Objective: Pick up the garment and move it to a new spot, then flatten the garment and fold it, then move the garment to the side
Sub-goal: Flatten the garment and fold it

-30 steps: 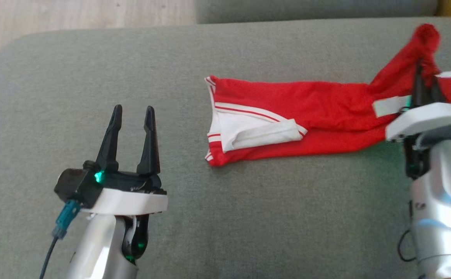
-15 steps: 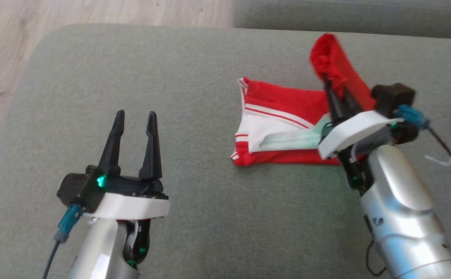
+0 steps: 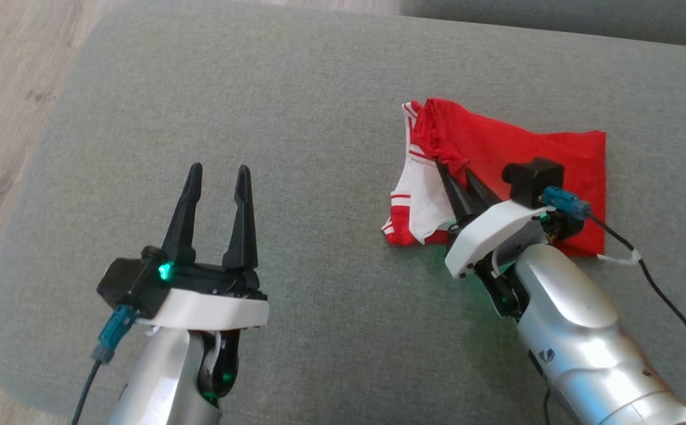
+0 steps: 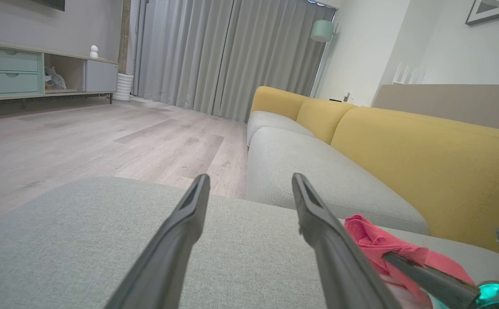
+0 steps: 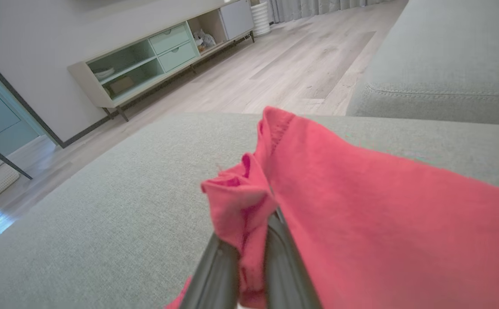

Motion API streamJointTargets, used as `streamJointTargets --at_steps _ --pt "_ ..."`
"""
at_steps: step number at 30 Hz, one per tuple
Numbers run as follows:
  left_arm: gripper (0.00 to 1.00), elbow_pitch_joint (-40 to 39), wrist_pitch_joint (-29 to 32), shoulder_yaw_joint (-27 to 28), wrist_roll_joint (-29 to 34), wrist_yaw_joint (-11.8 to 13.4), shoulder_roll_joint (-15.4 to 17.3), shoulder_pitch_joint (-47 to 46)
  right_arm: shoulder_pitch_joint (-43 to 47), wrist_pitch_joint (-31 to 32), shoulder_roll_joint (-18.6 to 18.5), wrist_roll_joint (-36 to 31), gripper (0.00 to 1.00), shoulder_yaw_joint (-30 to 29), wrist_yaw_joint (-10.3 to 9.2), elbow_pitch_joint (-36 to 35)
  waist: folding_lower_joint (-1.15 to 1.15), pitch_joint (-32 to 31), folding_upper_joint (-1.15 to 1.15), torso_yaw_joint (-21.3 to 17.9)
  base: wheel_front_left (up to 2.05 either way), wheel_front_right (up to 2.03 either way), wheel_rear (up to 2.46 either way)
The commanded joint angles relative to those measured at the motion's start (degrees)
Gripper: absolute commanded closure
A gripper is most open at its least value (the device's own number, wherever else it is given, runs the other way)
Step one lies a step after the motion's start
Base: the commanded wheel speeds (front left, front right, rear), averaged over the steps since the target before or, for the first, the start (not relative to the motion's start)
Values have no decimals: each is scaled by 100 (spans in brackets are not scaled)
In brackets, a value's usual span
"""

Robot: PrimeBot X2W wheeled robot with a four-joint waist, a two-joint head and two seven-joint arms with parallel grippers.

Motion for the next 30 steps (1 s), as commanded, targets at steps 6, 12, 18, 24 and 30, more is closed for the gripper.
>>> streamJointTargets --at_steps 6,12,18,24,30 --pt "0 -179 -29 49 -75 63 32 -286 -350 -221 80 148 100 354 13 190 0 86 0 92 0 0 0" --pt "0 -129 -29 42 -92 73 32 -290 -398 -144 81 467 0 949 13 163 0 82 0 75 0 0 0" --pt "0 -32 -29 110 32 29 32 -269 -481 -231 81 921 0 1358 13 -243 0 -82 0 -199 0 0 0" --pt "0 -85 -29 275 92 0 32 -199 -618 -453 81 677 0 807 13 -217 0 -304 0 -600 0 0 0" --pt "0 -176 -29 455 119 -2 32 -48 -391 -510 70 -580 0 -814 13 -402 0 -464 0 -961 0 0 0"
